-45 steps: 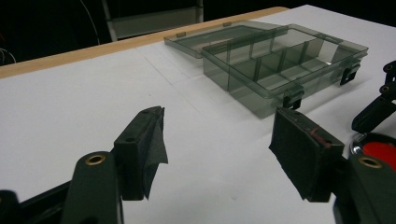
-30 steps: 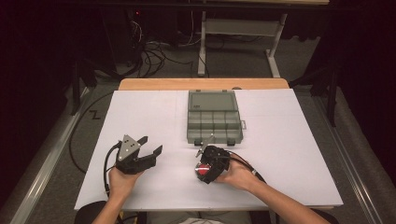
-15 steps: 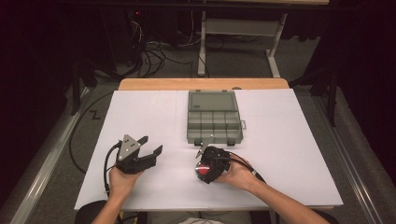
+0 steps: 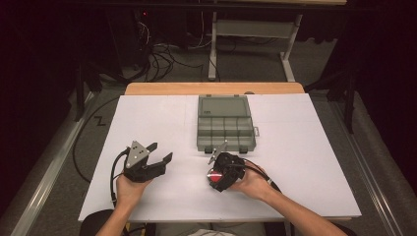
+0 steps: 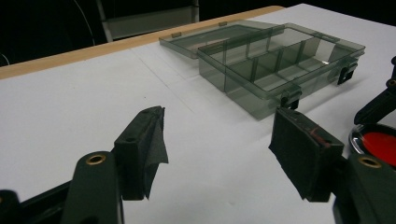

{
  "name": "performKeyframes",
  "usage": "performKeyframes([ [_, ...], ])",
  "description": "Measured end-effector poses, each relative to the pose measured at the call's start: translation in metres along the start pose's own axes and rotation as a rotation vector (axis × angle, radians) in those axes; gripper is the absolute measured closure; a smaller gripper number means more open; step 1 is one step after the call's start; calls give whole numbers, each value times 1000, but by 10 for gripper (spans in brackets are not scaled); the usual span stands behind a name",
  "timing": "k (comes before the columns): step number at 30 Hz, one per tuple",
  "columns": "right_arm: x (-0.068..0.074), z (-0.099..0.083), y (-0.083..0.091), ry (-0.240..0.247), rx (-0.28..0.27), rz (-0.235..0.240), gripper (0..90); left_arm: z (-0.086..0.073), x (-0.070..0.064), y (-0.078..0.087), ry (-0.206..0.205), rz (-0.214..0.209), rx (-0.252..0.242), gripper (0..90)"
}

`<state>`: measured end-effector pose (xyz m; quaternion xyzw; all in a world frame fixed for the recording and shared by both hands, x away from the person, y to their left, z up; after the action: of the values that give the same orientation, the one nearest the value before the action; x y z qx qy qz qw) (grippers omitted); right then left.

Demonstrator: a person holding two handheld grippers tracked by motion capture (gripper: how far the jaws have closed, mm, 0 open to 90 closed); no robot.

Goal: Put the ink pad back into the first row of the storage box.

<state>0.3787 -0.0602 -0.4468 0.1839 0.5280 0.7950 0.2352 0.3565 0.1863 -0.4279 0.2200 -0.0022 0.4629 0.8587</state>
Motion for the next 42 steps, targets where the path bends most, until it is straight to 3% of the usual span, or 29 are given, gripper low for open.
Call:
performKeyframes([
  [20, -25, -2, 32, -87, -54, -10, 312, 2, -1, -3, -6, -5, -4, 353],
  [34, -53, 2, 53, -161, -78, -18, 313, 2, 0, -3, -5, -1, -6, 352],
  [42, -69, 7, 56, -200, -78, -24, 312, 2, 0, -3, -5, 1, -7, 352],
])
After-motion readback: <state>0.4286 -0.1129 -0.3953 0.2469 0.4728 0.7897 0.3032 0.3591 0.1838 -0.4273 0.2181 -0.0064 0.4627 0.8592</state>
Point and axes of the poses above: each handheld gripper's, and its own axes: y roughly backward along the jaws, z roughly out of its top, x roughly to its left, the point moved 4 cm from there along -y, roughly forward along the jaws, and after that the axes turned 13 degrees about -y, right-handed, at the moved point
